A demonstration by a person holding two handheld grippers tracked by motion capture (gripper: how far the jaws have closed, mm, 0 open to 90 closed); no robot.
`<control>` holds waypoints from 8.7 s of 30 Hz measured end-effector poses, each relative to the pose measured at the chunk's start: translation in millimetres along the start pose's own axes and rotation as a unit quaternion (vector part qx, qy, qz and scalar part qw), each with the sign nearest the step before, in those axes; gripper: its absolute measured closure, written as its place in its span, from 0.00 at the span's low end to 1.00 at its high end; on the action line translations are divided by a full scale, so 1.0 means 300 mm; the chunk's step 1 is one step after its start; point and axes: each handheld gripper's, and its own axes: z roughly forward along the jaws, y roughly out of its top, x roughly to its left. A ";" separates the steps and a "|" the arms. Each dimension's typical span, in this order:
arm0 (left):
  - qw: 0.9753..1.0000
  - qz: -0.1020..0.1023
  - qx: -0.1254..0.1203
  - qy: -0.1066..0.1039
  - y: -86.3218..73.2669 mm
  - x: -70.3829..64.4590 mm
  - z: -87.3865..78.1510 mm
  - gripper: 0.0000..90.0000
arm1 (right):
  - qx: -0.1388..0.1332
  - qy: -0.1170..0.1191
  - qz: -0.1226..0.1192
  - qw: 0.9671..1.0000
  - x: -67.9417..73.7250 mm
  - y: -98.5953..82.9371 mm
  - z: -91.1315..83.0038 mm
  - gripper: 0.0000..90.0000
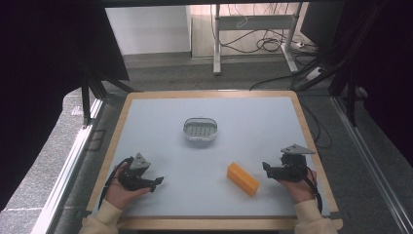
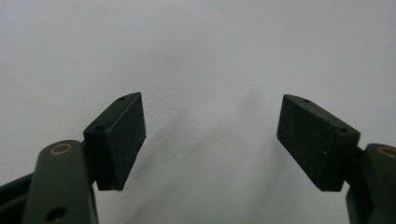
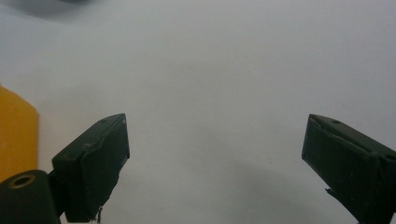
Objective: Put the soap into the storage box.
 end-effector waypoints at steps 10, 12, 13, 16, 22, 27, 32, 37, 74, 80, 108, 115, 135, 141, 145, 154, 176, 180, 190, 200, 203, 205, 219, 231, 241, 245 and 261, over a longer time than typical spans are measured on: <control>1.000 0.000 0.002 -0.001 -0.003 0.006 0.001 0.26 | 0.004 0.019 0.004 1.000 0.004 0.008 -0.005 0.12; 1.000 0.000 0.001 0.000 -0.003 0.004 0.000 0.26 | 0.003 0.018 0.003 1.000 0.008 0.010 -0.007 0.13; 1.000 0.000 0.001 0.000 -0.003 0.004 0.000 0.26 | 0.003 0.018 0.003 1.000 0.008 0.010 -0.007 0.13; 1.000 0.000 0.003 -0.001 -0.002 0.004 0.002 0.26 | -0.005 0.018 0.005 1.000 0.015 0.016 -0.015 0.14; 1.000 0.001 0.004 -0.002 -0.003 0.004 0.003 0.26 | -0.010 0.012 -0.002 1.000 0.019 0.017 -0.020 0.15; 1.000 0.000 0.005 -0.002 -0.003 0.005 0.004 0.26 | -0.010 0.009 -0.004 1.000 0.016 0.014 -0.020 0.16; 1.000 0.000 0.004 -0.002 -0.003 0.004 0.002 0.26 | -0.004 0.011 -0.004 1.000 0.016 0.014 -0.018 0.16; 1.000 0.001 0.004 -0.002 -0.002 0.003 0.003 0.26 | -0.004 0.012 -0.003 1.000 0.013 0.015 -0.018 0.16; 1.000 0.001 0.001 0.000 0.000 0.007 -0.006 0.26 | 0.006 0.033 -0.027 0.999 0.033 0.074 -0.069 0.18; 1.000 0.002 0.002 0.000 0.000 0.006 -0.005 0.26 | 0.007 0.041 -0.042 0.998 0.055 0.099 -0.087 0.19; 1.000 0.000 -0.003 -0.002 0.002 0.001 -0.008 0.26 | 0.038 0.092 -0.092 0.991 0.133 0.208 -0.122 0.31; 1.000 0.003 -0.005 -0.003 0.005 -0.005 -0.010 0.26 | 0.048 0.096 -0.102 0.989 0.167 0.224 -0.146 0.33; 1.000 0.003 -0.004 -0.004 0.004 -0.003 -0.008 0.26 | 0.102 0.120 -0.137 0.978 0.268 0.230 -0.094 0.38; 1.000 0.002 -0.005 -0.004 0.004 -0.003 -0.009 0.26 | 0.125 0.120 -0.141 0.975 0.289 0.225 -0.078 0.40; 1.000 0.002 -0.005 -0.004 0.004 -0.002 -0.009 0.26 | 0.133 0.123 -0.144 0.973 0.296 0.222 -0.068 0.41; 1.000 0.001 -0.006 -0.003 0.003 -0.001 -0.010 0.26 | 0.154 0.125 -0.152 0.968 0.323 0.214 -0.049 0.41; 1.000 0.003 -0.005 -0.003 0.004 -0.001 -0.010 0.26 | 0.225 0.117 -0.167 0.953 0.358 0.188 0.020 0.55; 1.000 0.003 -0.005 -0.003 0.003 -0.001 -0.010 0.26 | 0.239 0.116 -0.171 0.949 0.360 0.180 0.036 0.61; 1.000 0.004 -0.005 -0.004 0.003 -0.001 -0.010 0.26 | 0.244 0.117 -0.176 0.947 0.363 0.178 0.042 0.68; 1.000 0.003 -0.005 -0.003 0.003 0.000 -0.011 0.26 | 0.237 0.110 -0.190 0.946 0.369 0.180 0.037 0.68; 1.000 0.004 -0.005 -0.003 0.003 0.001 -0.011 0.26 | 0.233 0.110 -0.190 0.947 0.366 0.183 0.029 0.68; 1.000 0.003 -0.005 -0.003 0.003 0.001 -0.010 0.26 | 0.227 0.112 -0.189 0.949 0.362 0.189 0.020 0.68; 1.000 0.002 -0.004 -0.003 0.002 0.001 -0.009 0.26 | 0.198 0.112 -0.197 0.954 0.347 0.208 -0.012 0.68; 1.000 0.001 -0.004 -0.003 0.002 0.000 -0.009 0.26 | 0.181 0.120 -0.197 0.956 0.326 0.228 -0.031 0.68; 1.000 0.001 -0.003 -0.004 0.001 0.001 -0.009 0.26 | 0.172 0.128 -0.196 0.957 0.312 0.256 -0.036 0.68; 1.000 0.002 -0.003 -0.004 0.001 0.002 -0.009 0.26 | 0.169 0.130 -0.198 0.957 0.306 0.269 -0.037 0.68; 1.000 0.004 -0.001 -0.004 0.002 0.002 -0.007 0.26 | 0.160 0.139 -0.207 0.955 0.297 0.326 -0.034 0.68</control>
